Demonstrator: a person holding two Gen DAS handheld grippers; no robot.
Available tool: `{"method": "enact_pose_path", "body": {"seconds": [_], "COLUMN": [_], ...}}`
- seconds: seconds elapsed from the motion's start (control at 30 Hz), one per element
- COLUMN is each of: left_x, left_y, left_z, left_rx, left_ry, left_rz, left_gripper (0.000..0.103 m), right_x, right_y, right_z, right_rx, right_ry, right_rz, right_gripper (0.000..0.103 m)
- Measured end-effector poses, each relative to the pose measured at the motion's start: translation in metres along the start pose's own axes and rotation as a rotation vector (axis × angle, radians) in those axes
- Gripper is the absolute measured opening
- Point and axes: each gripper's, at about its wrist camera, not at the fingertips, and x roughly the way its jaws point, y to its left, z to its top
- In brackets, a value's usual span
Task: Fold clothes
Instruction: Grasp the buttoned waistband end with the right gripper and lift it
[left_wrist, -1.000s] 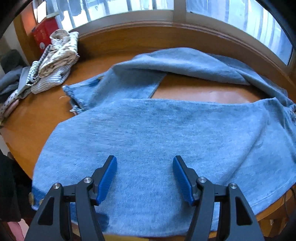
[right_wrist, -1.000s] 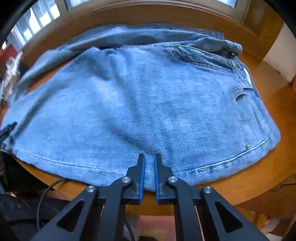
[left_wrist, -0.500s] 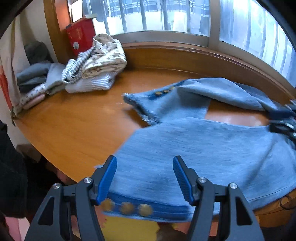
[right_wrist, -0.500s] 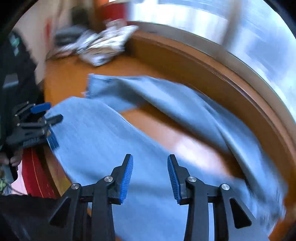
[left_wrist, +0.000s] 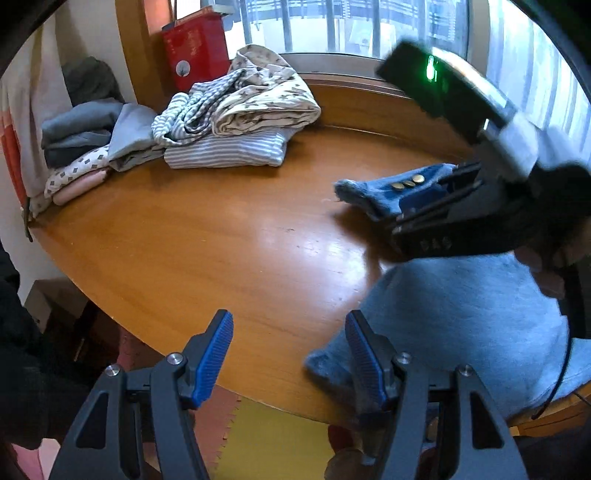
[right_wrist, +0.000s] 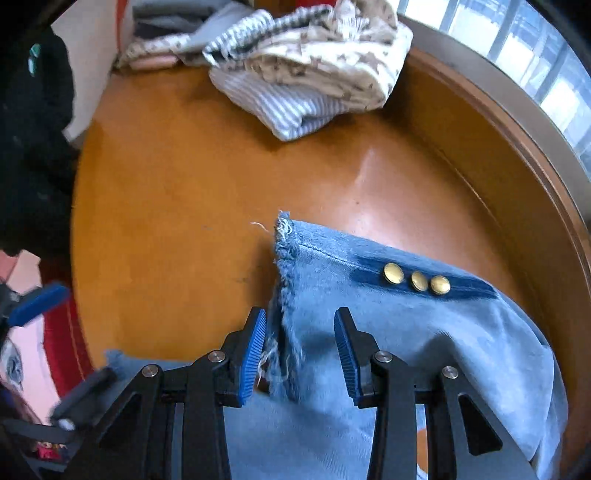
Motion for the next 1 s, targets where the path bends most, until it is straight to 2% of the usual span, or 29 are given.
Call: {"method": "enact_pose_path", "body": {"seconds": [0.07,0.1,0.13,0.17,0.33,0.5,0.57,0.7,0.8,0.9,1.0], "left_x": [0.0,0.0,0.002,0.004,0.012,0.016,0.018,0.021,0.019,0.017,0.012], "left_y": [0.005,0.007,0.01,0.013,0.03,0.045,0.049,0.055,0.055,0.054,0.051], "left_z": [0.001,0.002,0.003,0.005,0.009,0.011,0.01,0.006,0.002,-0.001,-0.006], "left_rx": [0.0,0.0,-0.004,-0.013,-0.049,-0.069,-0.086,-0.1,-0.099,-0.105,-0.115], "left_ry": [-0.016,-0.022,-0.023,-0.02,-0.01,-0.002,0.007,0.027,0.036,0.043,0.043], "left_rz": [-0.006,-0.003,0.0,0.001,0.0,0.027,0.03,0.057,0.074,0.078,0.075], "left_gripper": [0.061,0.061,0.061,0.061,0.061,0.061,0.061,0.061,0.061,0.061,0.061], "right_x": [0.01,0.013,0.015,0.016,0.007,0.001,0.007,0.036,0.029,-0.001,-0.026], "right_y": [-0.002,-0.004,-0.005,-0.005,-0.014,-0.05,-0.068,-0.101,-0.108,-0.095,-0.071], "right_z": [0.001,0.002,0.005,0.009,0.044,0.088,0.102,0.123,0.122,0.096,0.05], "right_rx": [0.008,0.013,0.01,0.002,-0.004,0.092,0.163,0.33,0.369,0.27,0.101], "right_ry": [0.024,0.026,0.029,0.036,-0.027,-0.095,-0.104,-0.037,-0.073,-0.14,-0.136], "right_rz": [0.002,0.008,0.005,-0.008,-0.019,-0.023,-0.005,0.115,0.152,0.164,0.156], "right_gripper": [0.038,0.03,0.012,0.007,0.004,0.004,0.004,0.01,0.019,0.037,0.039]}}
